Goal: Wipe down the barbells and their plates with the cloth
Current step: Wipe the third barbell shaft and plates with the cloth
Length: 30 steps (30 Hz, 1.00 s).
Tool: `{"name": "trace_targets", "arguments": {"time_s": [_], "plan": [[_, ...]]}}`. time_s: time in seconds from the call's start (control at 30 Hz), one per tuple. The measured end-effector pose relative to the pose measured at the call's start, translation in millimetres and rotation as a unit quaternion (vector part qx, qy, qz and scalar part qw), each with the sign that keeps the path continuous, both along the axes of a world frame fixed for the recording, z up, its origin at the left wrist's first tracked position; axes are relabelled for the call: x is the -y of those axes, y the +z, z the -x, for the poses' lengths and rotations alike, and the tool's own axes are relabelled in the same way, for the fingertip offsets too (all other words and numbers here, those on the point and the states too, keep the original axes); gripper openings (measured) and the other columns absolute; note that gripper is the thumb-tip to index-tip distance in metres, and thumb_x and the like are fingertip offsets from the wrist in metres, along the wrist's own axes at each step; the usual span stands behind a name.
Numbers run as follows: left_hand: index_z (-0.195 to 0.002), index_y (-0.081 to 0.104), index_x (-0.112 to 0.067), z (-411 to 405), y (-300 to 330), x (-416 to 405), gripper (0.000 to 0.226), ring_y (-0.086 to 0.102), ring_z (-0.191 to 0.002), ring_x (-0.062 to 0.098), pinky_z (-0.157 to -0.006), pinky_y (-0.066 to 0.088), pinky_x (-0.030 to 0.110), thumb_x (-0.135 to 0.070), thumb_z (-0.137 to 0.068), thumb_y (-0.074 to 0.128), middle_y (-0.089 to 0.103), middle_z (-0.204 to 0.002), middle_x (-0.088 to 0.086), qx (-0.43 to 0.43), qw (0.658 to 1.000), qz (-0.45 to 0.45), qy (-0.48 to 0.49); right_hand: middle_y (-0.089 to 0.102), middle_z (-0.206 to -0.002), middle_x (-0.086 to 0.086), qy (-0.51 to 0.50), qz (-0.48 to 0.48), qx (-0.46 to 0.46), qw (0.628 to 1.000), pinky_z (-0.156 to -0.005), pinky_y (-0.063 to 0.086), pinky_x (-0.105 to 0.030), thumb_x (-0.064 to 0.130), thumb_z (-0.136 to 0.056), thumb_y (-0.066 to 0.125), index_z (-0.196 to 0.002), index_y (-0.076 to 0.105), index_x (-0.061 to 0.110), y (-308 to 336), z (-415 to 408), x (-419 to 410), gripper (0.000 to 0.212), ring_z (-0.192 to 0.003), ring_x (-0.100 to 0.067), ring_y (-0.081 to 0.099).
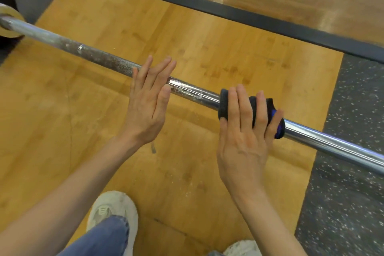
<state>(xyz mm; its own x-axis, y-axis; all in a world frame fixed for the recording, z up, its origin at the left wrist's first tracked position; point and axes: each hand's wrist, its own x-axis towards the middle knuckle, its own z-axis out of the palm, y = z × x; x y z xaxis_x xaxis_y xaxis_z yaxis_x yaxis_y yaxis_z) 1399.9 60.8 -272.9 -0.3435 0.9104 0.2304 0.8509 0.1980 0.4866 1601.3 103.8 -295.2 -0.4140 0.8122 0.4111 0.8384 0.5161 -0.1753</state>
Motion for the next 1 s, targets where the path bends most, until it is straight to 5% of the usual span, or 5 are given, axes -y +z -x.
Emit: {"name": "trace_targets", "arguments": {"time_s": [0.17,0.37,0.57,0.7,1.0], "plan": [[-0.154,0.038,-0.016,1,1,-1,0.053,0.012,-0.155,0.019,-0.125,-0.002,0.039,-0.03,-0.107,0.018,0.036,-0.16,-0.005,0.003,1.0,0.001,-0.011,0.039,-0.159,-0.006,0.098,0.011,0.004,0.995,-0.126,0.011,-0.049,0.01,-0.101,0.053,-0.156,0.036,0.013,7,61,-1,0.057,-0.148,-0.031,0.034],[-0.153,0.039,-0.015,22,-1,1,0.052,0.022,-0.152,0.019,-0.125,0.007,0.044,-0.024,-0.104,0.024,0.038,-0.158,-0.004,-0.062,0.995,0.011,-0.081,0.038,-0.16,-0.005,-0.007,0.038,0.005,0.999,-0.126,0.004,-0.051,0.024,-0.108,0.044,-0.155,0.036,0.01,11,19,4,0.05,-0.151,-0.029,0.026],[-0.156,0.034,-0.011,24,0,6,0.054,0.014,-0.155,0.02,-0.126,0.001,0.043,-0.024,-0.105,0.023,0.031,-0.162,0.0,-0.031,0.996,-0.003,-0.088,0.054,-0.143,-0.006,0.076,0.067,0.042,0.994,-0.123,0.02,-0.049,0.035,-0.11,0.034,-0.15,0.045,0.011,23,47,-5,0.048,-0.135,-0.029,0.046],[-0.156,0.032,-0.008,39,0,8,0.055,0.01,-0.156,0.022,-0.126,-0.002,0.041,-0.022,-0.103,0.023,0.027,-0.164,0.003,-0.047,0.995,-0.017,-0.088,0.059,-0.124,-0.005,0.001,0.08,0.034,0.996,-0.123,0.019,-0.049,0.035,-0.109,0.027,-0.142,0.051,0.014,33,38,-4,0.045,-0.119,-0.027,0.05],[-0.147,0.049,-0.011,39,-7,1,0.051,0.044,-0.137,0.023,-0.123,0.01,0.037,-0.023,-0.102,0.028,0.054,-0.145,0.002,-0.068,0.992,-0.025,-0.104,0.055,-0.081,0.0,0.033,0.177,0.076,0.981,-0.068,0.044,-0.044,0.029,-0.106,0.022,-0.097,0.059,0.015,61,29,-25,0.041,-0.071,-0.028,0.048]]}}
